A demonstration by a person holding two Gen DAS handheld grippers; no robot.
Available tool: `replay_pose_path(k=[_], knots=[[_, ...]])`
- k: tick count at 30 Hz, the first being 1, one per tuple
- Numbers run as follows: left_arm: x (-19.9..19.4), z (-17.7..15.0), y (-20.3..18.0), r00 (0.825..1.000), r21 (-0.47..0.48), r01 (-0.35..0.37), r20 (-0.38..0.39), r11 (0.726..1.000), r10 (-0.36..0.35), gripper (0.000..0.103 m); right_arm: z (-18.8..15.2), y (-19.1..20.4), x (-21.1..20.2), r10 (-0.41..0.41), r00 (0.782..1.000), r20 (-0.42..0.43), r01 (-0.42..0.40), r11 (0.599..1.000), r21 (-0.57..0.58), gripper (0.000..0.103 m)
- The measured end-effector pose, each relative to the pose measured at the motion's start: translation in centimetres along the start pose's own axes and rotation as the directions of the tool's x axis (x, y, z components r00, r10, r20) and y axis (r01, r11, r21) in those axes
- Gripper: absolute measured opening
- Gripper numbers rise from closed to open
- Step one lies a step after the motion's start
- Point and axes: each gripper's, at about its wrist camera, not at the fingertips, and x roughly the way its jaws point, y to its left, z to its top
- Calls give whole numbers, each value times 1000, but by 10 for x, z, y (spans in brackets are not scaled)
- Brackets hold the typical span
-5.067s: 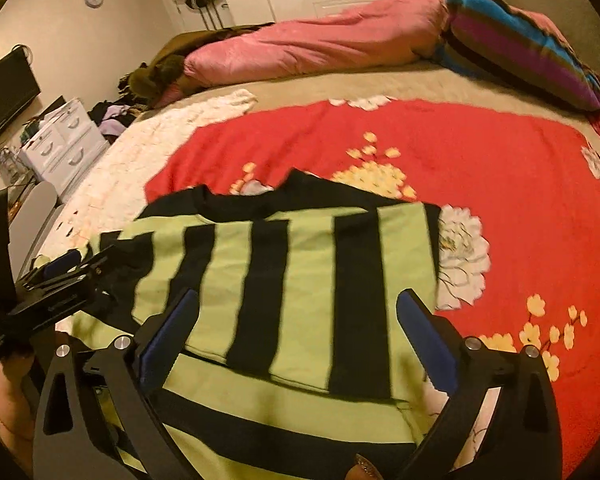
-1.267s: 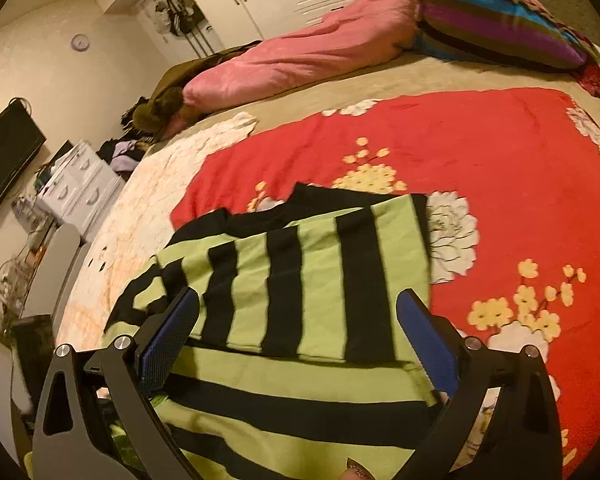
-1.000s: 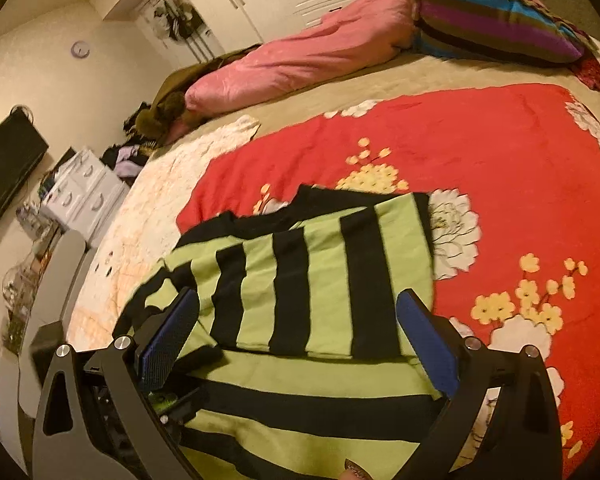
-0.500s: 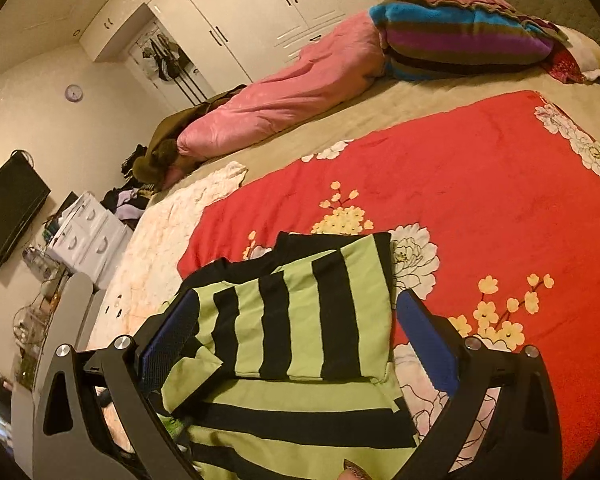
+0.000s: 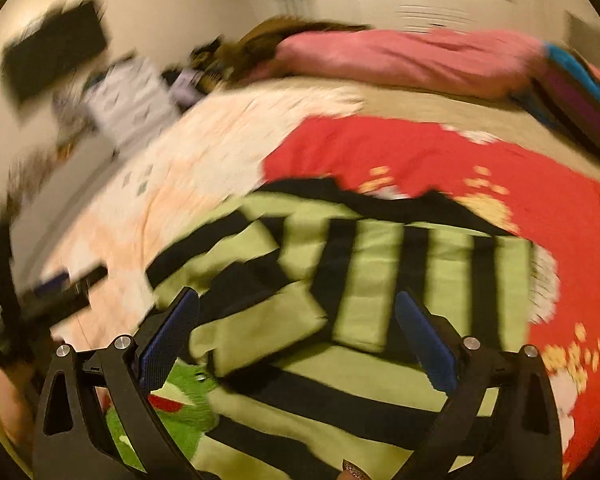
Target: Fold small clothes
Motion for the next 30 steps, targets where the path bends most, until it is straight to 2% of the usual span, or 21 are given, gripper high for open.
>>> replay_pose_path(k=[2, 5, 7, 10, 11, 12, 13, 15, 17, 18, 19, 21, 23, 24, 28, 29, 30], knots=[[4, -3, 8, 1000, -40, 14, 3, 999, -14, 94, 0, 32, 22, -11, 999, -38, 8, 996, -91, 97], [11, -6, 8, 999, -49, 42, 5, 998, -42, 94, -4, 70, 54, -95, 993, -75, 75, 968, -238, 95], [13, -8, 6, 998, -40, 57, 4, 998, -57, 94, -11, 83, 79, -199, 976, -89, 157, 926, -343, 84], [16, -11, -1, 996, -28, 84, 0, 996, -84, 94, -23, 83, 101, -282, 952, -116, 212, 886, -412, 59], [16, -12, -3, 996, -24, 93, -3, 995, -93, 94, -28, 80, 107, -292, 948, -123, 215, 879, -426, 43], [17, -13, -4, 995, -20, 98, -1, 995, -98, 94, -30, 76, 111, -279, 951, -134, 201, 885, -420, 30], [18, -13, -4, 995, -15, 98, 0, 995, -98, 94, -31, 72, 111, -255, 957, -141, 180, 898, -401, 30], [19, -13, -5, 995, -10, 100, -1, 995, -100, 94, -28, 63, 101, -188, 973, -133, 134, 931, -339, 21], [19, -13, -5, 994, -21, 113, 3, 993, -113, 93, -17, 52, 88, -84, 988, -131, 52, 972, -231, 19], [19, -13, -4, 993, -25, 116, 5, 993, -116, 93, -5, 42, 77, 12, 993, -114, -28, 990, -138, 19], [18, -13, -3, 993, -30, 116, 10, 993, -116, 93, 1, 38, 69, 54, 994, -96, -64, 993, -102, 19], [16, -12, -2, 993, -36, 115, 19, 993, -115, 94, 25, 29, 42, 166, 986, -6, -166, 986, -29, 19], [14, -11, -1, 993, -44, 116, 28, 992, -115, 94, 50, 17, 9, 272, 956, 113, -275, 962, 8, 19], [12, -11, 0, 993, -47, 116, 34, 992, -114, 93, 58, 12, -5, 299, 940, 162, -305, 952, 12, 19], [2, -8, -2, 990, -49, 126, 72, 991, -123, 94, 83, -27, -50, 350, 874, 337, -386, 922, 43, 19], [0, -7, -3, 989, -48, 132, 76, 990, -128, 94, 83, -43, -58, 351, 854, 384, -401, 914, 55, 19], [-2, -7, -5, 988, -45, 139, 76, 989, -136, 94, 84, -58, -62, 336, 843, 420, -397, 916, 64, 21]])
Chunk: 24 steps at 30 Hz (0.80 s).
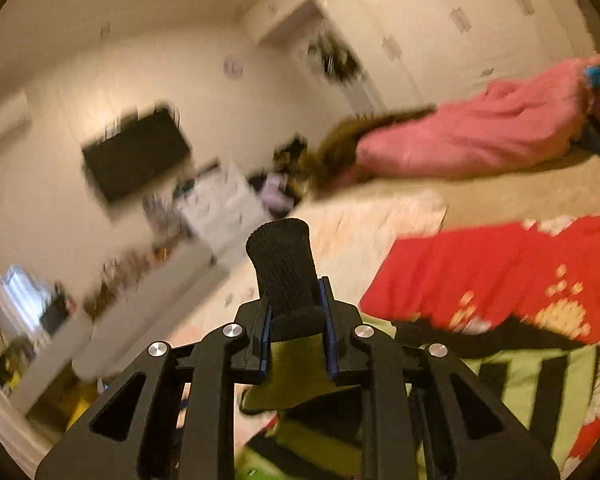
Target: Fold small clothes
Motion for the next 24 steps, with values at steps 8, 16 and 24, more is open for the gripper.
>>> replay_pose_path(k=[8, 16, 24], knots=[[2, -6, -40, 997, 105, 53, -63, 993, -47, 94, -46, -138, -41, -250, 968, -7, 243, 934, 262, 56], [14, 9, -105, 993, 232, 78, -105, 970, -55, 94, -102, -184, -72, -399, 908, -126, 417, 835, 360, 65], [85, 8, -158, 960, 227, 160, -261, 961, -99, 93, -86, -183, -46, -404, 898, -171, 439, 836, 329, 69]])
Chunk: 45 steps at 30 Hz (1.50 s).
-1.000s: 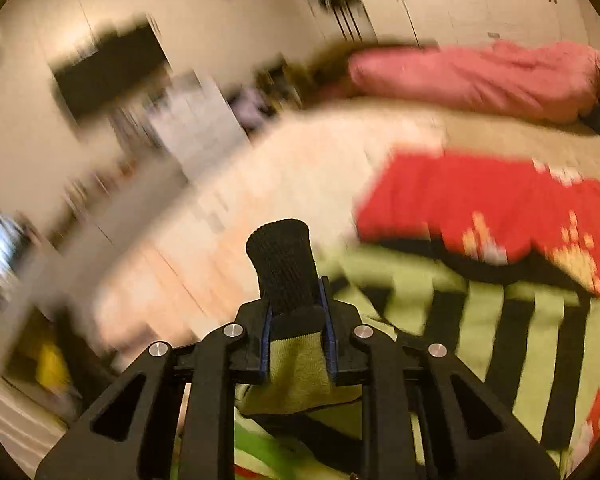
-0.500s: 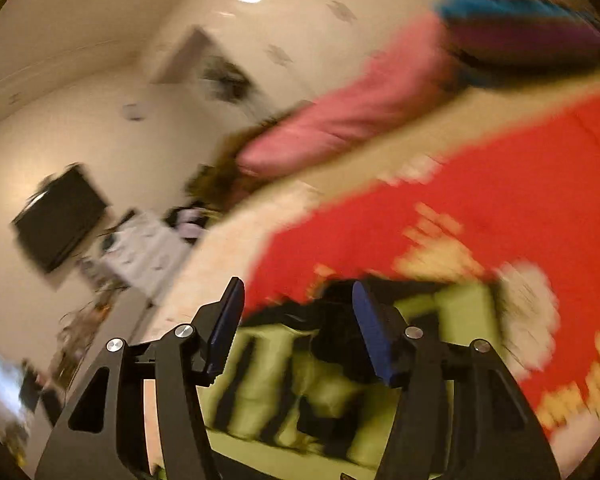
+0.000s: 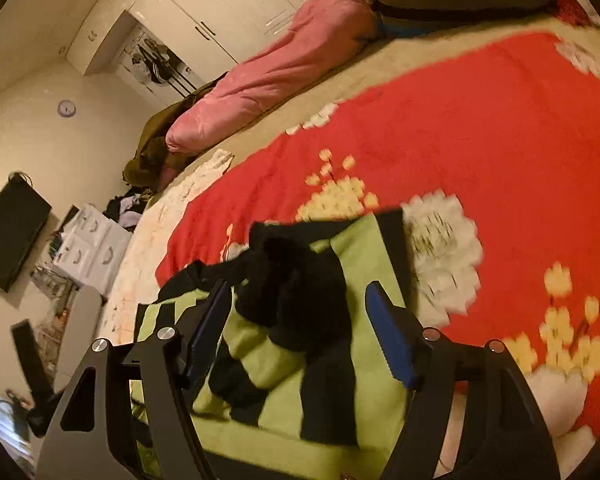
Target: Fold small clothes
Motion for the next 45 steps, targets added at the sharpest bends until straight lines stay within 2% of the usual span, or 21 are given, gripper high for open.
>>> replay_pose_path(k=[2, 4, 6, 11, 13, 14, 15, 16, 18, 21, 24, 27, 28, 29, 30, 32, 34, 37, 41, 43, 45], knots=[[14, -5, -2, 1000, 8, 15, -4, 1000, -15, 93, 9, 18, 6, -14, 1000, -2, 13, 995, -101, 69], [24, -13, -3, 1000, 49, 5, -4, 999, -5, 93, 12, 28, 12, 2, 999, -54, -12, 981, -195, 66], [33, -19, -5, 1000, 78, -7, -12, 997, 8, 93, 11, 43, 34, -67, 988, -140, 17, 943, -332, 58], [39, -22, 0, 1000, 73, 13, -14, 997, -12, 93, 6, 44, 68, -175, 964, -199, 61, 876, -478, 63], [40, -23, 1, 1000, 70, 16, -14, 997, -15, 93, 3, 39, 67, -152, 958, -242, 19, 879, -477, 47], [41, -24, 1, 1000, 76, 12, -17, 997, -11, 93, 4, 37, 62, -121, 958, -262, -14, 888, -460, 16], [42, -24, 0, 1000, 87, 4, -22, 996, -2, 93, 6, 34, 55, -70, 955, -289, -64, 901, -430, 8], [43, -24, -1, 1000, 95, -3, -25, 995, 6, 93, 9, 30, 46, -24, 952, -305, -105, 911, -400, 7], [44, -25, -4, 999, 109, -17, -26, 994, 20, 93, 12, 23, 27, 20, 952, -305, -137, 919, -369, 6], [44, -24, -3, 1000, 103, -11, -26, 995, 14, 93, 14, -3, 8, 42, 956, -291, -129, 949, -288, 6], [44, -24, -1, 1000, 92, 2, -26, 996, 0, 93, 3, -27, 16, -76, 947, -313, -17, 959, -283, 8], [44, -24, -1, 1000, 92, 3, -26, 996, -1, 93, -5, -31, 14, -88, 948, -305, 7, 966, -257, 17], [44, -24, -1, 1000, 93, 4, -26, 996, -1, 93, -5, -32, 10, -80, 954, -290, 10, 972, -236, 20], [44, -25, -1, 1000, 92, 3, -25, 996, -1, 93, -4, -32, 3, -81, 961, -264, 26, 978, -207, 32], [44, -25, -1, 1000, 90, 4, -24, 996, -1, 93, -3, -31, -5, -87, 969, -230, 43, 981, -190, 36], [39, -24, -1, 1000, 86, 6, -8, 996, -5, 93, 0, -23, -28, -80, 988, -134, 54, 981, -186, 36], [30, -23, 1, 1000, 77, 10, 21, 997, -11, 93, -1, -11, -39, -64, 995, -80, 45, 976, -213, 36], [19, -22, 4, 998, 67, 21, 58, 998, -25, 93, -7, 14, -34, -27, 995, -97, -3, 956, -295, 36], [28, -23, 9, 1000, 55, 15, 12, 998, -16, 93, -18, 39, -3, -42, 985, -169, -23, 930, -366, 36], [39, -25, 12, 999, 56, -5, -34, 998, 7, 93, -22, 43, 17, -98, 973, -207, 13, 926, -378, 37], [42, -27, 12, 999, 63, -9, -44, 998, 12, 93, -27, 38, 39, -204, 948, -245, 96, 916, -389, 37]])
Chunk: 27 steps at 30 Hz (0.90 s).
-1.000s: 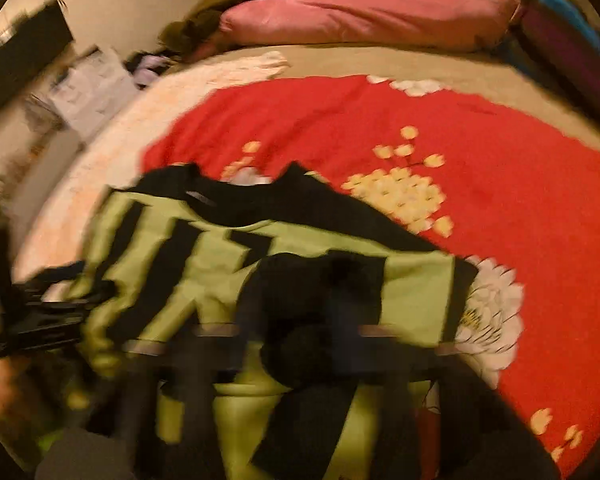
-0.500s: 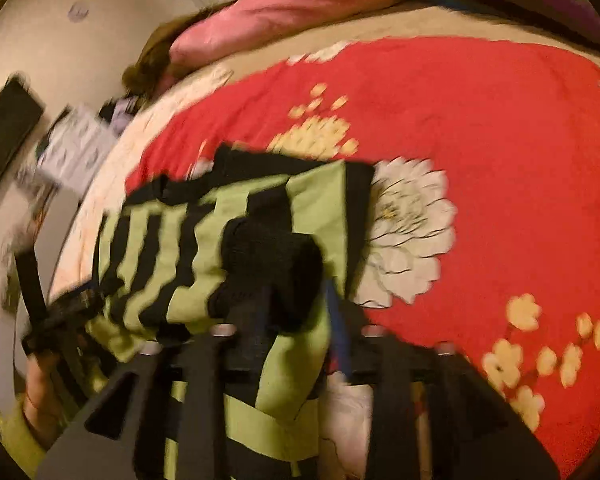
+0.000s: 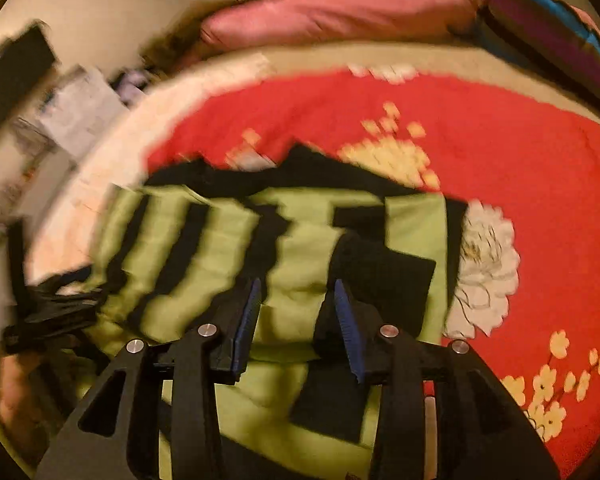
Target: Fold small clothes
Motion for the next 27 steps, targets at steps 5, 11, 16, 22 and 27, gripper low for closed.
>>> replay_pose_path(k=[5, 11, 16, 22, 27], knots=[[1, -2, 1, 1000, 3, 3, 3, 1000, -3, 93, -5, -8, 19, -47, 998, -45, 48, 998, 36, 37], [-3, -3, 3, 1000, 2, 9, 7, 1000, -9, 93, -6, -9, -2, -2, 1000, 16, 1, 997, 80, 59], [-14, -4, 8, 1000, -15, 8, 29, 1000, -8, 93, -10, -10, -35, -5, 994, 106, -5, 995, 96, 78], [-36, -2, 17, 996, -54, 15, 91, 998, -10, 93, -11, -11, -60, 11, 986, 167, -31, 992, 118, 84], [-54, -4, 22, 992, -66, 1, 129, 998, 7, 94, -11, -8, -78, 13, 976, 216, -36, 994, 106, 93]])
